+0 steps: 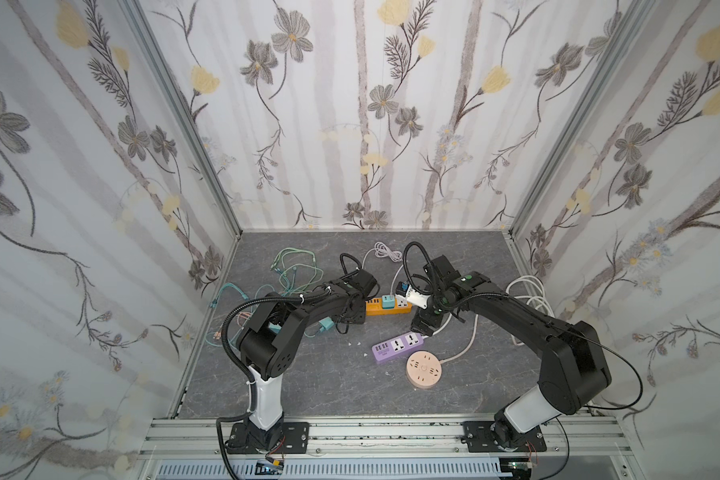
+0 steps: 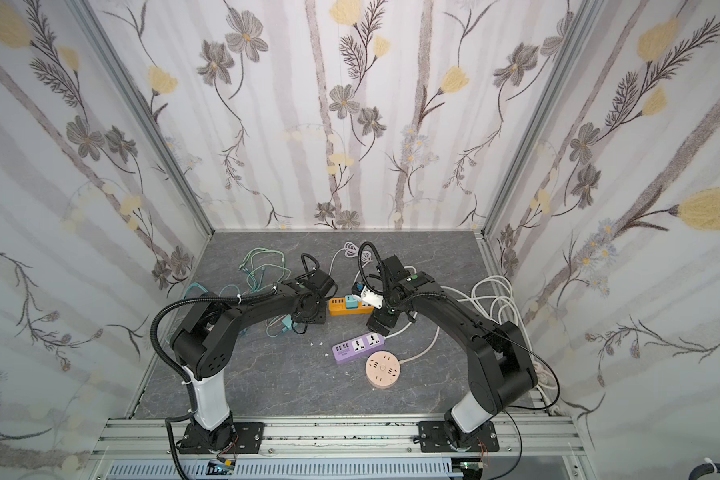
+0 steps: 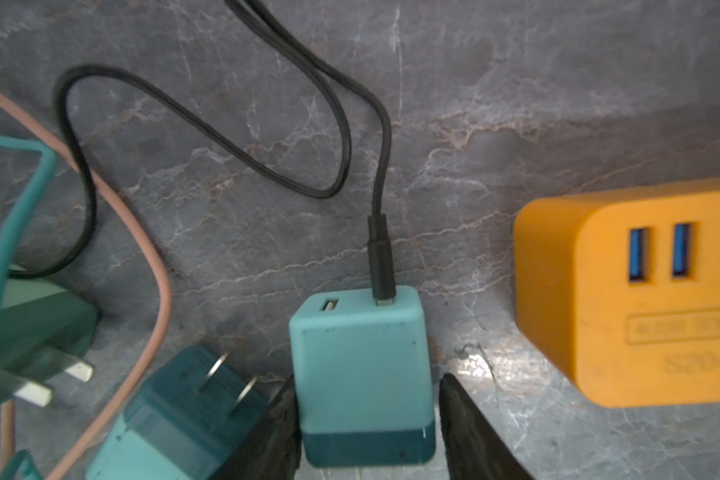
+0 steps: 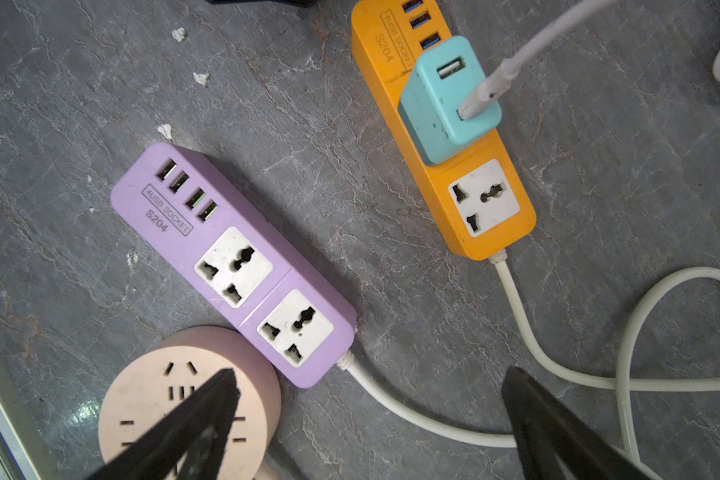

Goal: Insert the plug

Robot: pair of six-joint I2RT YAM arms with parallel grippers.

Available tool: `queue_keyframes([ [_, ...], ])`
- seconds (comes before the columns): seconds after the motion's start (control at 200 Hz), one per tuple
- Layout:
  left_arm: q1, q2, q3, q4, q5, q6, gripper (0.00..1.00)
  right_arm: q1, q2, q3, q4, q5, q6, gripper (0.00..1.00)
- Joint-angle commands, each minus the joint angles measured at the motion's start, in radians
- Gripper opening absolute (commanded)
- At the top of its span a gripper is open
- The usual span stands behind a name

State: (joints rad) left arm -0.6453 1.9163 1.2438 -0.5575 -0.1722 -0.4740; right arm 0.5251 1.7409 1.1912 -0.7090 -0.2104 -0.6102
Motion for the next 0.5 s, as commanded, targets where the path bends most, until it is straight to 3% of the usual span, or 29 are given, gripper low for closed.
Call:
queue_keyframes([
  [0.0,-0.001,0.013,0.009,-0.007,-0.01,-0.019,0.52,0.0,0.003,0.01,0.019,-0.009,0.009,0.99],
  [0.28,0.0,0.027,0.006,-0.001,-0.025,-0.025,0.44,0.0,0.002,0.023,0.02,0.005,0.022,0.99],
  [0.38,0.0,0.025,0.006,0.003,-0.024,-0.022,0.34,0.0,-0.002,0.035,0.019,0.009,0.025,0.99],
  [0.495,0.001,-0.012,0.006,-0.005,-0.052,-0.009,0.14,-0.003,-0.006,0.055,0.02,0.021,0.049,0.99],
])
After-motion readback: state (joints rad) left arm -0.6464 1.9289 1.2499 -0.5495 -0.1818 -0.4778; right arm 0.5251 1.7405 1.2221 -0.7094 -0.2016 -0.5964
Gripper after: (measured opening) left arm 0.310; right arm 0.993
